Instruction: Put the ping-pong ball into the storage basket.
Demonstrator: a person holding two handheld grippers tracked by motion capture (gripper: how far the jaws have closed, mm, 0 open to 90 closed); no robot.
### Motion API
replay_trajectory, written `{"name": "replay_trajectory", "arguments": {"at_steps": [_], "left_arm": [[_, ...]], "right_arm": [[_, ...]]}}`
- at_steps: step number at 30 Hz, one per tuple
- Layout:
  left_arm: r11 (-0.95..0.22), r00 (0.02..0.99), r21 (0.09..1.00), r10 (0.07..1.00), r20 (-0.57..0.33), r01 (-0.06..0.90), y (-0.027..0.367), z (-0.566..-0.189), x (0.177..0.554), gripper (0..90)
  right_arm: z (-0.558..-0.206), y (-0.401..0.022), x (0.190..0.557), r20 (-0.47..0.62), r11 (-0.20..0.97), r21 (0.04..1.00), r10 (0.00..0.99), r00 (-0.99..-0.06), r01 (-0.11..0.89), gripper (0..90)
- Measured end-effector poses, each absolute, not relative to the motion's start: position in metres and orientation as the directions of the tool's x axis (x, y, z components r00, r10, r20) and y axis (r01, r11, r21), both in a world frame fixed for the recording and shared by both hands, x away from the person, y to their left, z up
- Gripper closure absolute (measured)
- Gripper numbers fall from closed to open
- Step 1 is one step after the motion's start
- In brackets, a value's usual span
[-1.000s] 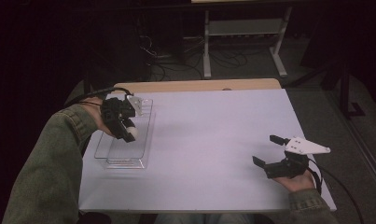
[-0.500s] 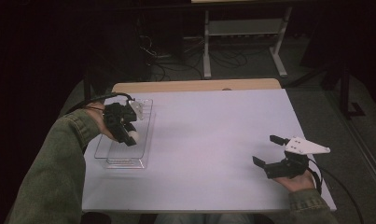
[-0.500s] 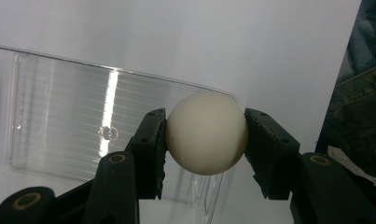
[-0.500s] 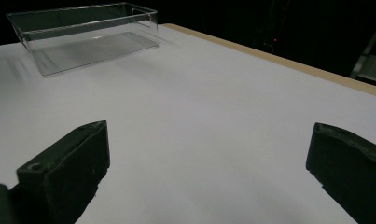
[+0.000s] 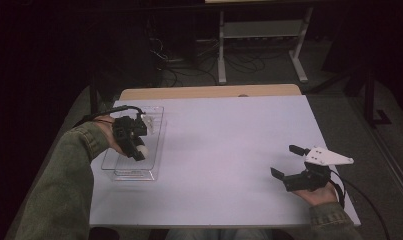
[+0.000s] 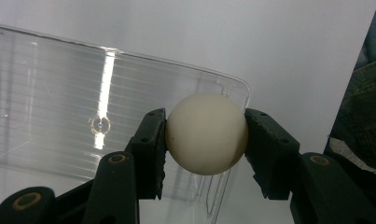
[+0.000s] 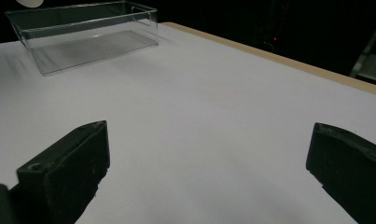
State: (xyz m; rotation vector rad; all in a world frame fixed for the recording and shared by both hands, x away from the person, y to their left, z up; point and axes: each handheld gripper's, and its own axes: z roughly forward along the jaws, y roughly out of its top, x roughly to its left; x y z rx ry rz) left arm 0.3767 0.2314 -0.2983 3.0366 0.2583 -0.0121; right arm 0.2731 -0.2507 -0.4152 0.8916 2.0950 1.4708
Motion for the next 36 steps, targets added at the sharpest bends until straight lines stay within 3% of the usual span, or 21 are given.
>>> {"name": "replay_trajectory", "arguments": {"at_steps": [36], "left_arm": [[-0.987,0.987,0.049,0.154,-0.036,0.156,0.226,-0.341,0.39,50.4]], "right_arm": [[-0.417,-0.248,0.273,0.005,0.259,0.929,0.707,-0.707,0.265,0.0]]}}
